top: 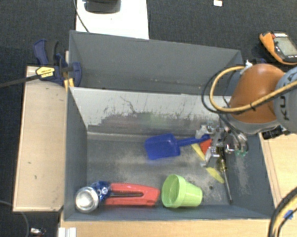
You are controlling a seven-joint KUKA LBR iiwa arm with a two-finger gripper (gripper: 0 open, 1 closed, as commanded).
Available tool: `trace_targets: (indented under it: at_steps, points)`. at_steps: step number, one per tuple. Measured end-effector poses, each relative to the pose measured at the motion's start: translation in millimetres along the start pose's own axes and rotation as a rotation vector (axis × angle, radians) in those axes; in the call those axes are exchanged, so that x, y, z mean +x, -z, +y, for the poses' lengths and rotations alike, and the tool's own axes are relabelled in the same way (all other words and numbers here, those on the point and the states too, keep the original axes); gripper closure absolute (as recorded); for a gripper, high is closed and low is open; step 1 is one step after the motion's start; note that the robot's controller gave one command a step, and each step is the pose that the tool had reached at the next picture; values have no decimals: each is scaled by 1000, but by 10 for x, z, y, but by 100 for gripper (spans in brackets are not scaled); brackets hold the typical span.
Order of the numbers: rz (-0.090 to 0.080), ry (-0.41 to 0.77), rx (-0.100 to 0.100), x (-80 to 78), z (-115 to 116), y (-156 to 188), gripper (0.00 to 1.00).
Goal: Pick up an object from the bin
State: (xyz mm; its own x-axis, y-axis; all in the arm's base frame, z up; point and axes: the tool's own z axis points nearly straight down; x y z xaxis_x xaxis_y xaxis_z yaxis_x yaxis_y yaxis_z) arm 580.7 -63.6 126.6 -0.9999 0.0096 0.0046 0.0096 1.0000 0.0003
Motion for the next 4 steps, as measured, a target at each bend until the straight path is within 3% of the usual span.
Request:
trace_targets:
  at_steps: [1, 2, 3, 4]
  points:
    - [-8, 2, 1, -20, 1, 42, 0]
    - [-11, -54, 0, 133, -241, -392, 0]
    - [-20, -75, -2, 170, -184, -540, 100]
    - [-20, -74, -2, 169, -185, -540, 100]
